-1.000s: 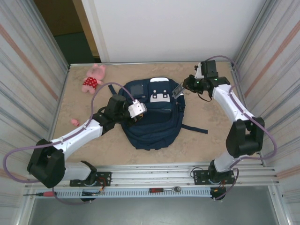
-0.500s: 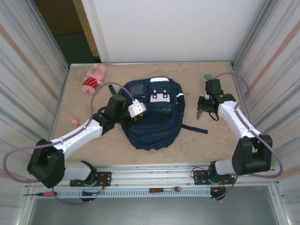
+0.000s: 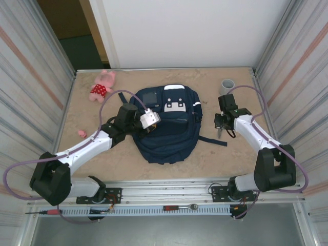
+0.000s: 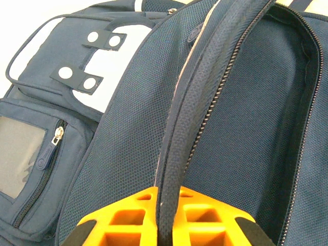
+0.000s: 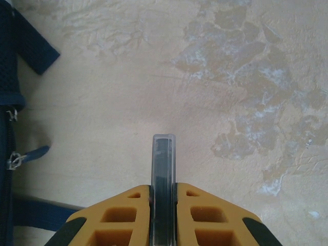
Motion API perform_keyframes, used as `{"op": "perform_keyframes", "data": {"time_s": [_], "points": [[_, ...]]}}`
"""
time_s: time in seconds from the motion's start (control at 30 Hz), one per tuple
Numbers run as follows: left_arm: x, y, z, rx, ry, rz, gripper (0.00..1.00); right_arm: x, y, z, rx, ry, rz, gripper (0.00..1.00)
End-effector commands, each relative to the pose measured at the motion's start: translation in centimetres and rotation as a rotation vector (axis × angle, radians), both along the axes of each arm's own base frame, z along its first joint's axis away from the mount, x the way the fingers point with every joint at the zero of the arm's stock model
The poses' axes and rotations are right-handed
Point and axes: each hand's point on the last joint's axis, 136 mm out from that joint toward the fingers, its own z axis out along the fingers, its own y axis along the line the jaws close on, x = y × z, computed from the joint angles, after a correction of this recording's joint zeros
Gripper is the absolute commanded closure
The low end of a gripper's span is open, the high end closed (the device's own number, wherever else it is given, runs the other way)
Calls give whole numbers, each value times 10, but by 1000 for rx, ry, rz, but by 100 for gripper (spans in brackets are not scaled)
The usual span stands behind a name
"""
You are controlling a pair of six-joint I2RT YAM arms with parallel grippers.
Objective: Pack books, pencil case, and school supplies into a backpack
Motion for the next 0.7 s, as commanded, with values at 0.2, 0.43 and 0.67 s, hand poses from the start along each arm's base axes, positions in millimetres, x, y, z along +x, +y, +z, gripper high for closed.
{"op": "perform_keyframes", "data": {"time_s": [0.2,0.43,0.67], "points": [[4,5,10,-8,-2,37,97,-8,4,-15,22,23,-16,80],[3,6,10,-10,0,39,97,-10,3,-20,34,25,-31,80],[3,6,11,-11,-3,39,97,-5,4,-5,68,-12,-35,95]]}}
